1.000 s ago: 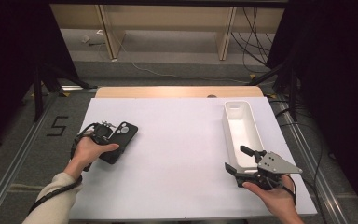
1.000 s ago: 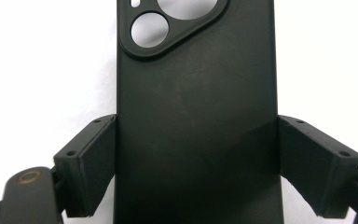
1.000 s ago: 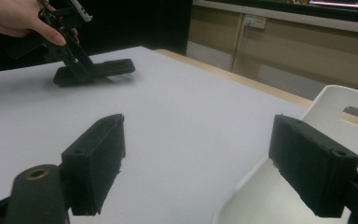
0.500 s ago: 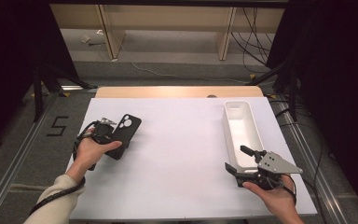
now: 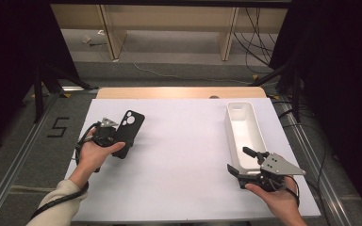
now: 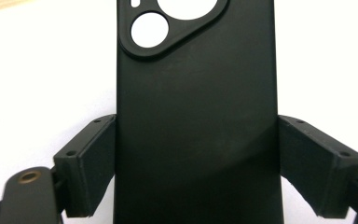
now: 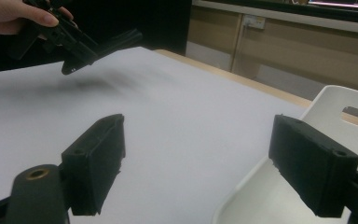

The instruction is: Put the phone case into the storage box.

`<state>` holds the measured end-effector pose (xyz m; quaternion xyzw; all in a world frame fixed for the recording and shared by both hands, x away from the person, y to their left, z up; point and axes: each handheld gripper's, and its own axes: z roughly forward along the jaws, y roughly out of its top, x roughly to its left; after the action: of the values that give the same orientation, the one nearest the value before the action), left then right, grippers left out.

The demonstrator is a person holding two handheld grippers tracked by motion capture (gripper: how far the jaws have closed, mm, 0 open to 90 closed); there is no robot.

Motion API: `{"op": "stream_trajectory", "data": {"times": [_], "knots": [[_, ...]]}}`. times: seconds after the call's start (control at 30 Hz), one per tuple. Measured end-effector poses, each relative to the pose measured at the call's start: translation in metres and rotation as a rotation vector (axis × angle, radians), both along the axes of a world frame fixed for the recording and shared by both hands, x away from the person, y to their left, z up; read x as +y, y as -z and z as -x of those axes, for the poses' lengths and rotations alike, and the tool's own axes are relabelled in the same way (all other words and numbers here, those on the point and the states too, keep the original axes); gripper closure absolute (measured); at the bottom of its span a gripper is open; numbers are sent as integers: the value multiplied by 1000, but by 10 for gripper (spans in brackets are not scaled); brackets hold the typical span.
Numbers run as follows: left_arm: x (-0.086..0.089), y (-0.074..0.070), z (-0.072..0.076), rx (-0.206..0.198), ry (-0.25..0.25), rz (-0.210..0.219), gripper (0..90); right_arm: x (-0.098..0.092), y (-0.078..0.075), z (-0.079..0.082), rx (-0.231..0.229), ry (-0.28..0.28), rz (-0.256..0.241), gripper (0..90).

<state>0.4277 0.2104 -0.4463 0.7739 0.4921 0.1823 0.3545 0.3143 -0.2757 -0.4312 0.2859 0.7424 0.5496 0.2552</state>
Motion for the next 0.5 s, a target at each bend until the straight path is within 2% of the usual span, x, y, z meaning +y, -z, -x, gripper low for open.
{"op": "stream_trajectory", "data": {"times": [0.5], "knots": [[-14, -8, 14, -89, 23, 39, 161, 0, 0, 0, -1, 6, 1, 197]]}}
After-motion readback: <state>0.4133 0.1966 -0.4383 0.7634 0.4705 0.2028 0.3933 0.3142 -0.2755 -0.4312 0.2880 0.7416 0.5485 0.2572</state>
